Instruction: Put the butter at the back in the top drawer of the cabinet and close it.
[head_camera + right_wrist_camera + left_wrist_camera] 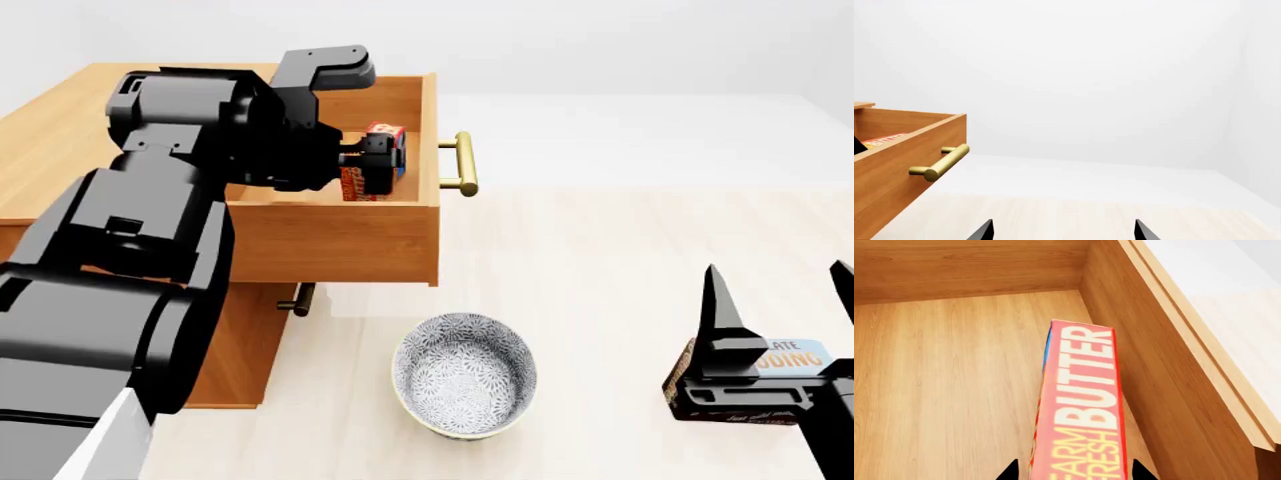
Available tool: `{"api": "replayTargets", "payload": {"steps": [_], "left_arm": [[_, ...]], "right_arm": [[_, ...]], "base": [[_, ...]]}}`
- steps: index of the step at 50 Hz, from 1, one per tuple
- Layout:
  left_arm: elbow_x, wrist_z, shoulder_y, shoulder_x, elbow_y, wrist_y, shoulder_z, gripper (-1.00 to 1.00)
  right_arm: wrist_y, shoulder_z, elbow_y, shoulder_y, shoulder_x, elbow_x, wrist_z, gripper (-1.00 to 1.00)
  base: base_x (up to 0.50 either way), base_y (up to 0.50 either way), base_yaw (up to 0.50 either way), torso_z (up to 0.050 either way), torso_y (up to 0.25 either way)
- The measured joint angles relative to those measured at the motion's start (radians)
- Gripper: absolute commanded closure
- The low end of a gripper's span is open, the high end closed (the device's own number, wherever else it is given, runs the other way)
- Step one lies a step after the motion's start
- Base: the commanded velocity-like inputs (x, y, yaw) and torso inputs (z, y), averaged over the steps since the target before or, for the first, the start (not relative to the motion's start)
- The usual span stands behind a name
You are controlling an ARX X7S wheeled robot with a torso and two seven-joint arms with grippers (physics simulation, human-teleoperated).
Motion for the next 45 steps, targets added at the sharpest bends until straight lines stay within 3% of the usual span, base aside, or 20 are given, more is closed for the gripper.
{"api": "replayTargets", "payload": {"steps": [37,45], "left_arm": [[-0.02,-0.05,-0.11,0.0,-0.009,0.032,-0.004,-1.0],[-0.169,-0.088,-0.177,0.0,-0.008,0.023,0.125,-1.0]], "right_arm": [[0.023,0.017,-0.029,0.005,0.0,-0.001,0.019,-1.0],[0.032,0.021,-0.039,0.007,0.0,-0.001,0.025,-1.0]], "base": [[0.0,0.0,0.0,0.0,0.0],[0.0,0.0,0.0,0.0,0.0]]}}
